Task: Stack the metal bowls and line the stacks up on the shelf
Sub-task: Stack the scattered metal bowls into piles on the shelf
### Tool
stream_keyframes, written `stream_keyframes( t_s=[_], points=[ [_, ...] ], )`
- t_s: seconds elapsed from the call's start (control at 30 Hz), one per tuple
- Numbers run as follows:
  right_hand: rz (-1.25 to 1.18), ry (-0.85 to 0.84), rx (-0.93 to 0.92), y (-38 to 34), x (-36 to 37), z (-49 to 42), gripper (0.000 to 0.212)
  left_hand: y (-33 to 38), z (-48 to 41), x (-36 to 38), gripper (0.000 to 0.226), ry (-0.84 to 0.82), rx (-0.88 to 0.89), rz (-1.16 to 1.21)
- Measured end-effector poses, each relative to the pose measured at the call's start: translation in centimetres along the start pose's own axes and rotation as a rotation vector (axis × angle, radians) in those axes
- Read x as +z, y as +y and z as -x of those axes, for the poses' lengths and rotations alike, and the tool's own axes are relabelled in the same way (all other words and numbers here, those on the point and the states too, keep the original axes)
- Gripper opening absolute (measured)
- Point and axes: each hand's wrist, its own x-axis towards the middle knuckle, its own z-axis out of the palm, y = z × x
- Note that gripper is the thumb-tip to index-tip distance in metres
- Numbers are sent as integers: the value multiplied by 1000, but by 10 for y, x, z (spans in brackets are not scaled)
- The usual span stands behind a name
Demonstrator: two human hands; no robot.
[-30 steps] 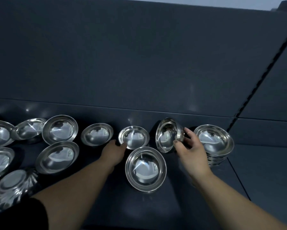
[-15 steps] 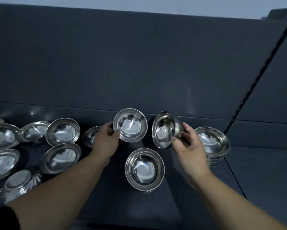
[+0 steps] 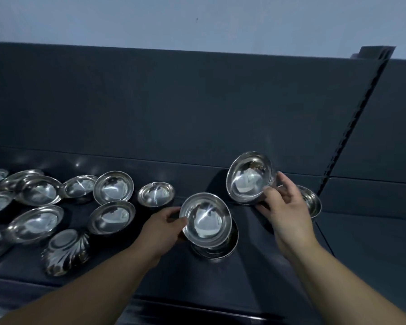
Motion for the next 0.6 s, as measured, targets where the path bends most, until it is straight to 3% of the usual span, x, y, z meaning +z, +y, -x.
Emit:
stream_keyframes(
  t_s=[0.2, 0.6],
  points=[
    [-134, -182, 194, 4, 4, 14, 30, -6, 3, 7, 21, 27, -37, 25],
    [84, -249, 321, 41, -7, 18, 31, -28, 5, 16, 15, -9, -68, 50]
  ],
)
